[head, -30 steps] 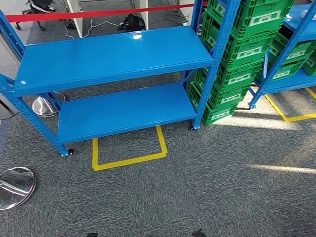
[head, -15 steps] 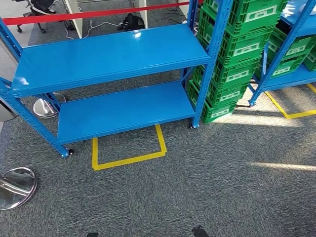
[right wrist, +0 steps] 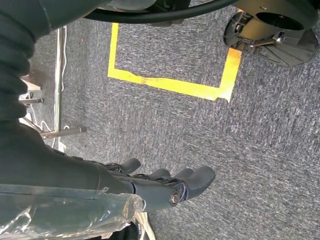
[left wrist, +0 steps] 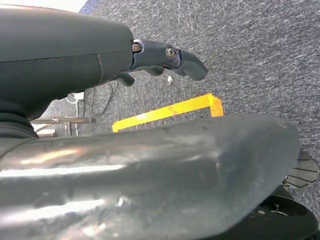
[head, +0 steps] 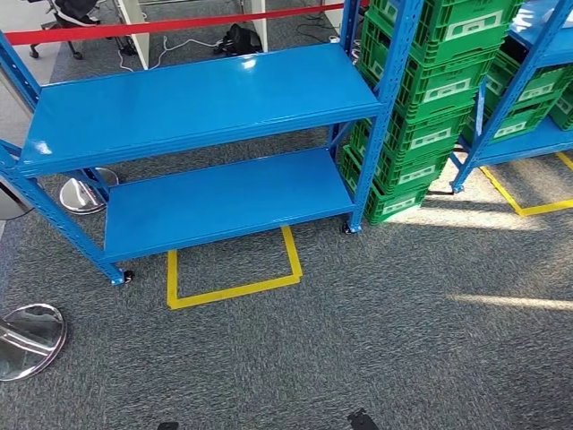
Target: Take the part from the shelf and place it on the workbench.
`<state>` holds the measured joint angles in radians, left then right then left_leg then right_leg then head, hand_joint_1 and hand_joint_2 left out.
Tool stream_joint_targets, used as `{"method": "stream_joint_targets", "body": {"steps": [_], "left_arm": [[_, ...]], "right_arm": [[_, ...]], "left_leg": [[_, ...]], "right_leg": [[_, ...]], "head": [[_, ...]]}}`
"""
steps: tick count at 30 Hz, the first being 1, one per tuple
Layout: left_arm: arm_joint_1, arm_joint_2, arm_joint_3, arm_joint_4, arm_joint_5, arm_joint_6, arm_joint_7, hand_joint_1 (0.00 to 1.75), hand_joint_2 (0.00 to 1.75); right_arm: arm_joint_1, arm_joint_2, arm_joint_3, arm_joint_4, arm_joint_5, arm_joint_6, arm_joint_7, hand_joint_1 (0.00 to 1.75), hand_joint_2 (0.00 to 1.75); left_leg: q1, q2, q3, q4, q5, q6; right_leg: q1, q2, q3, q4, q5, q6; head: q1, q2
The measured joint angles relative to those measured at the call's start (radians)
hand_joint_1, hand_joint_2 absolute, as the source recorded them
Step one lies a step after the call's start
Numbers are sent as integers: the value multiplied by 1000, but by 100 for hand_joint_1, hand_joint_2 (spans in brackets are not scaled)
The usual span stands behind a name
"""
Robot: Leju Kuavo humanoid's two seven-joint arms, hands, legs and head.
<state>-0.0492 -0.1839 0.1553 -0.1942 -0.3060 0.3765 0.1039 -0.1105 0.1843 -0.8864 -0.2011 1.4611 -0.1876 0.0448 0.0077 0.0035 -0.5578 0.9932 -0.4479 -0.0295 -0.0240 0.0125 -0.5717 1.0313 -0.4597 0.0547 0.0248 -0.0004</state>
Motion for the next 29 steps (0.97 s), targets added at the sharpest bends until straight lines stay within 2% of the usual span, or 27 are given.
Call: {"method": "stream_joint_targets", "body": {"steps": [18,29], "left_arm": [[-1,0,6,0,-5,19,-31,0,0],[-1,-1,7,0,-9,20,-21,0,0]], "right_arm": [[-8,-1,22,0,29,0,58,0,175],[9,-8,30,-1,40,1,69,0,175]], "left_leg": [[0,0,0,0,0,0],[0,0,-1,0,0,0]], "right_leg": [[0,0,1,0,0,0],[0,0,0,0,0,0]], "head": [[0,0],[0,0]]}}
